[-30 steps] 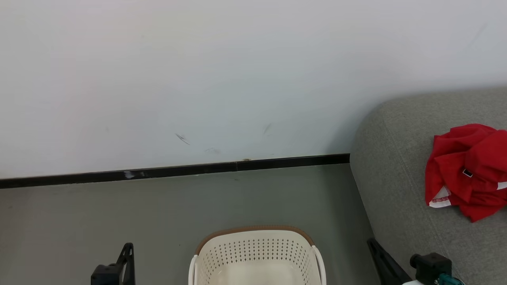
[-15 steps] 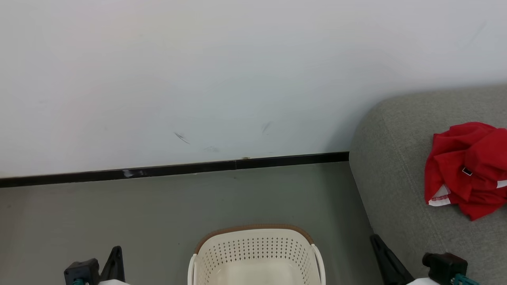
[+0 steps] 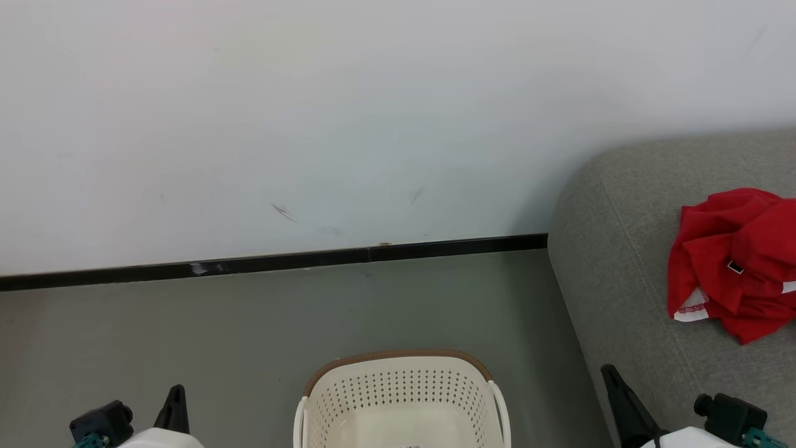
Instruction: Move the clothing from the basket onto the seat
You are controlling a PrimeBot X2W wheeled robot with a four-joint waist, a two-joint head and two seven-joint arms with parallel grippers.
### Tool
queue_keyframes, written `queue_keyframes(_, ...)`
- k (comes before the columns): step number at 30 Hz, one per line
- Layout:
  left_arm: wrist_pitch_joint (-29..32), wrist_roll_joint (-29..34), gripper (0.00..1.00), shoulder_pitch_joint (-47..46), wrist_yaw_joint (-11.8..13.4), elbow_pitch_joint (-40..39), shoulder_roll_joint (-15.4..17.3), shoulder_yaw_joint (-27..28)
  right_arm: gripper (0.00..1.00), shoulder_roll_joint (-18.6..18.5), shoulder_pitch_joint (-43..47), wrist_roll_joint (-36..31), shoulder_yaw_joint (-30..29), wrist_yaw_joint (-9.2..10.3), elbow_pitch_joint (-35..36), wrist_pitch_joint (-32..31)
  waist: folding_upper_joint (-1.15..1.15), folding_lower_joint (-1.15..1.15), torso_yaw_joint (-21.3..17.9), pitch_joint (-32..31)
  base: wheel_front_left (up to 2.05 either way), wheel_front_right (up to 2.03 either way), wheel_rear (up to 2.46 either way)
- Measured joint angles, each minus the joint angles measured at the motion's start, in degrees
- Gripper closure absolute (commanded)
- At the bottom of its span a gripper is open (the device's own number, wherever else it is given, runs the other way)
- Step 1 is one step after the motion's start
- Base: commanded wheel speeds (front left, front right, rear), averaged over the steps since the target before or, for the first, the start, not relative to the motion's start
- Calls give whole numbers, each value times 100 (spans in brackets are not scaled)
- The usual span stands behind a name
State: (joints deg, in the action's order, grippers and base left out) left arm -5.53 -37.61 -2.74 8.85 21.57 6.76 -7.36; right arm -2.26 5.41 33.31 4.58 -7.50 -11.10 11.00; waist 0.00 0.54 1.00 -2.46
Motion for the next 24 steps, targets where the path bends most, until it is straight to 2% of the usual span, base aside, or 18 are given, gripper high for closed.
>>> queue_keyframes(7,155,-549,100,-8,-177,-56,-54,136,100,-48,-16,648,-49,0,-4,-134,0,34,-8,-14,0,0,0)
queue_keyframes(13,254,-1005,100,-8,-304,-113,-96,237,100,-113,-106,1195,-102,0,-24,-250,0,46,-15,-20,0,0,0)
queue_keyframes(19,353,-1382,100,-8,-420,-146,-124,331,100,-138,-127,1656,-151,0,-48,-333,0,44,-22,-13,0,0,0)
queue_keyframes(24,439,-1760,100,-9,-505,-177,-158,413,100,-167,-191,2125,-180,1,-87,-407,0,23,-29,10,0,0,0)
